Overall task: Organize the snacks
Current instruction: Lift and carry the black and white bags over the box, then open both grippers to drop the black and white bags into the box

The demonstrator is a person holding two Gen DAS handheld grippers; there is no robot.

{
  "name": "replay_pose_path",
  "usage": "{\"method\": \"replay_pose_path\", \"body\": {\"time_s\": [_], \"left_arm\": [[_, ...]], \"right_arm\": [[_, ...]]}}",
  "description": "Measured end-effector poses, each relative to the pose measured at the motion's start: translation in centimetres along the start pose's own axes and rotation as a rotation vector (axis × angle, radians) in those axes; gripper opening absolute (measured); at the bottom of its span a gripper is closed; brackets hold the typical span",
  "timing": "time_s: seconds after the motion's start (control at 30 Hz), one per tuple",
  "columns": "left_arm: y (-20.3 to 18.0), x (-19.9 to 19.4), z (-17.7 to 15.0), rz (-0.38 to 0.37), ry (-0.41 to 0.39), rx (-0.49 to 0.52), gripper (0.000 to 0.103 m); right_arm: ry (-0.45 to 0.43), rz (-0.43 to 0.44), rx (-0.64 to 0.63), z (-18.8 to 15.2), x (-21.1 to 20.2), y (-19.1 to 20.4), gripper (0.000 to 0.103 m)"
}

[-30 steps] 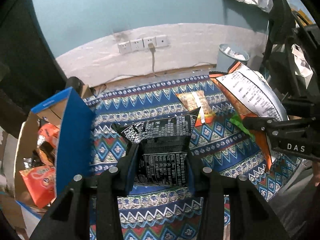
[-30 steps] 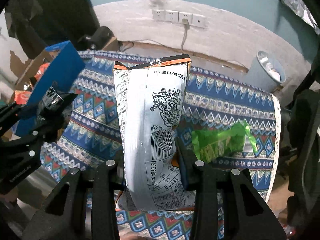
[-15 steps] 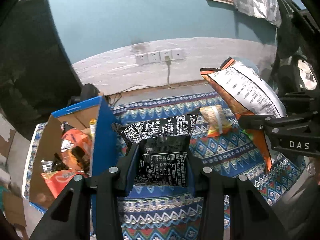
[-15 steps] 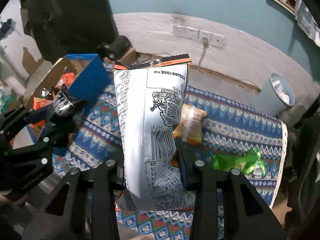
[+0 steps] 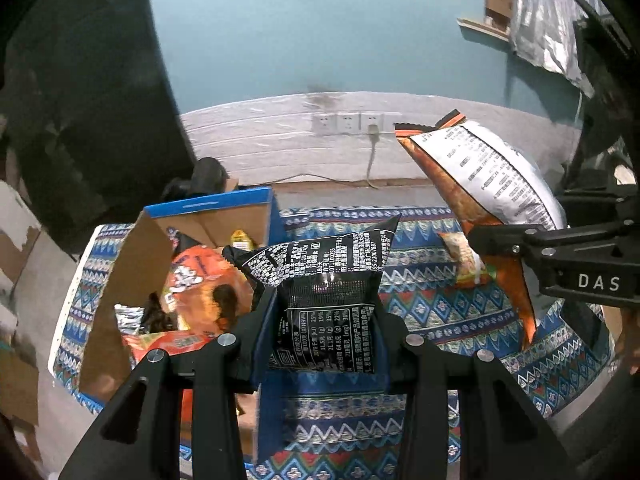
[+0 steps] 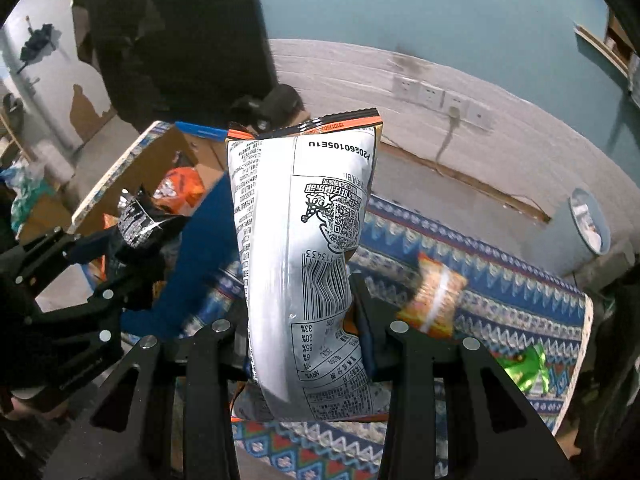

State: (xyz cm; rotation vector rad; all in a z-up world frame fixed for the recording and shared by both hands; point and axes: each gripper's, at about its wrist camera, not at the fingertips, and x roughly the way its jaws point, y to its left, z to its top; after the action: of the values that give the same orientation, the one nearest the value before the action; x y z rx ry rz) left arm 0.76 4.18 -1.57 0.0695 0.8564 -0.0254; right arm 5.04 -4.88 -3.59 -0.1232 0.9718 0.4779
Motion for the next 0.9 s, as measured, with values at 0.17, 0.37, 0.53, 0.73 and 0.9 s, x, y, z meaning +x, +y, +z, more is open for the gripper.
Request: {"method": "replay_pose_path", "body": {"time_s": [0.17,0.37,0.53,0.73,0.9], "left_arm": [[2.6,-0.4,0.0,0.009,-0.001,-0.053,0.042],[6.6,-0.6,-0.1,0.037,-0.002,-0.126,0.042],[9.9,-0.8,-0.4,0.065,-0.003,-0.188,0.042],[13.3,-0.4,-1.0,0.096,0.008,-0.247,0.042],[15.2,0.0,-1.7,0.114,0.023,-0.282,0.042]], "right_arm": [[0.009,0.031,-0.028,1.7,1.4,2.1,0.037],[0.026,0.069,-0.058,3.6,3.5,4.8,0.037],[0.042,0.090,-0.079,5.2,5.3,7.2,0.037],[0.064,0.111,-0.116,6.8,7.5,10.2,0.037],[0.082,0.131,-0.132,7.6,9.0,12.6,0.037]]}}
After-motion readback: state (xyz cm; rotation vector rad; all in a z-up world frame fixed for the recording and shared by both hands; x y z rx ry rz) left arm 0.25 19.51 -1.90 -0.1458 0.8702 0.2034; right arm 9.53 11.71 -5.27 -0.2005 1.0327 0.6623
